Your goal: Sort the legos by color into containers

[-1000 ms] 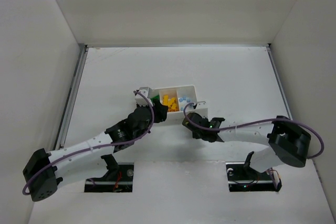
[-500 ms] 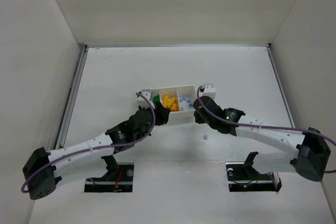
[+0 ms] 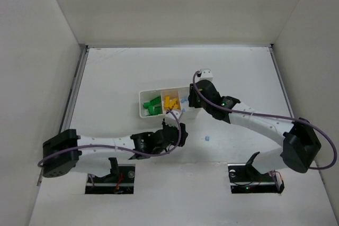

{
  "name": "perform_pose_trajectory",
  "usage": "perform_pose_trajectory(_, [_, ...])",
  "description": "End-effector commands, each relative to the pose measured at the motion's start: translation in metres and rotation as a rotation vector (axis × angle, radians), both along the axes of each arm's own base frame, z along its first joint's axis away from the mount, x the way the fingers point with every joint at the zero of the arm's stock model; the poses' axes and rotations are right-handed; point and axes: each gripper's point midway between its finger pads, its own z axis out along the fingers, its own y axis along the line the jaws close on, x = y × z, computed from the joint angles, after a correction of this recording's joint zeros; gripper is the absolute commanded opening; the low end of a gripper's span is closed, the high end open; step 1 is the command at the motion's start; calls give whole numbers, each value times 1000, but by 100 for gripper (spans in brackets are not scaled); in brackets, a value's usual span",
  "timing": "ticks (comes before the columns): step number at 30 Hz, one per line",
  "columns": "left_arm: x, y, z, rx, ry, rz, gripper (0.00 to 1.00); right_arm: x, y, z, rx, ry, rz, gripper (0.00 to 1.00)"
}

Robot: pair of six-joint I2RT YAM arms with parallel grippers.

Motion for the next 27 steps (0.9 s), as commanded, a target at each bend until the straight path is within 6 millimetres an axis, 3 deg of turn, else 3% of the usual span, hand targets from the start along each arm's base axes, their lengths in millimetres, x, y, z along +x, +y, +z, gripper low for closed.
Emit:
perform_pose_trajectory(1, [-2,-39,22,-51,-37,-35,44,8,-4,42,105,-119,-21,44])
perform_pose_trajectory(7, [-8,-83,5,17,-26,-81,46,-4,-56,33,167,-172,-161,25])
perform_pose_trajectory(10, [-14,-102,-8,63,-19,-117,49,-10,-74,27,205,-186,-202,26])
perform_pose_trajectory(14, [-17,-121,-26,138,-32,-145,49,-11,-98,25,258,-209,-268,36])
perform_pose_trajectory(19, [-14,-132,-42,185,-33,-137,48,-12,-107,20,291,-212,-280,40])
perform_pose_trajectory(27, [-7,-139,-57,224,-24,-110,37,-14,-103,17,325,-213,-259,41])
